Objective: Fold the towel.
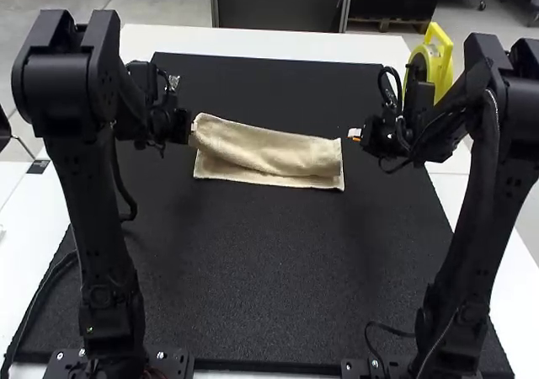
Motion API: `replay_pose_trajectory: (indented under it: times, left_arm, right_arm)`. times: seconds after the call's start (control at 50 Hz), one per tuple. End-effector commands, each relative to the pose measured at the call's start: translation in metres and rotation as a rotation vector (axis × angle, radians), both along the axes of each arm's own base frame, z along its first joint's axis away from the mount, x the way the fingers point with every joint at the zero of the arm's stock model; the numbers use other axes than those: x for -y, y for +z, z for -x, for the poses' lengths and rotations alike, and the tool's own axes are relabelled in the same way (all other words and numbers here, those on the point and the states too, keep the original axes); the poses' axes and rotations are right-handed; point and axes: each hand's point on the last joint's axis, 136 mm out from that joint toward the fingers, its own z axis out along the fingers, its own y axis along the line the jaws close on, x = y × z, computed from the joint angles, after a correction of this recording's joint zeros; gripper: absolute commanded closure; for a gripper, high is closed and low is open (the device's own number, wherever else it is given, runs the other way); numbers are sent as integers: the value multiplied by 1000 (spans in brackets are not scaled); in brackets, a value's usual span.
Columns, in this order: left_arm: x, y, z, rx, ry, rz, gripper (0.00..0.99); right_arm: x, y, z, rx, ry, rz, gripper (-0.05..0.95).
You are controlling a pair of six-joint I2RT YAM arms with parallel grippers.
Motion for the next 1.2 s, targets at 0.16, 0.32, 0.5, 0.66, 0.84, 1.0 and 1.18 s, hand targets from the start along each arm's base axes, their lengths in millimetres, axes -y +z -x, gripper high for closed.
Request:
replay_pose_trajectory:
  times: [0.16,0.32,0.5,0.66,0.84,1.0,1.18]
  left_arm:
    - [-8,13,-1,34,17,-20,779]
    - [-8,8,4,18,18,-18,705]
    - [-9,1,8,4,24,-18,520]
    - [-14,1,8,3,46,-36,326]
    - [-25,2,5,11,93,-65,64]
    - [-30,6,4,24,104,-67,59]
    - [-30,8,5,26,103,-66,57]
  right_arm:
    - [9,17,-3,35,-28,-12,600]
    - [8,16,-1,29,-26,-12,518]
    - [8,14,0,23,-27,-14,415]
    - [8,9,4,-2,-29,-18,252]
    - [6,-1,12,-49,-22,-32,57]
    - [-2,-12,23,-102,8,-40,-2]
    - [-6,-20,26,-125,23,-53,-2]
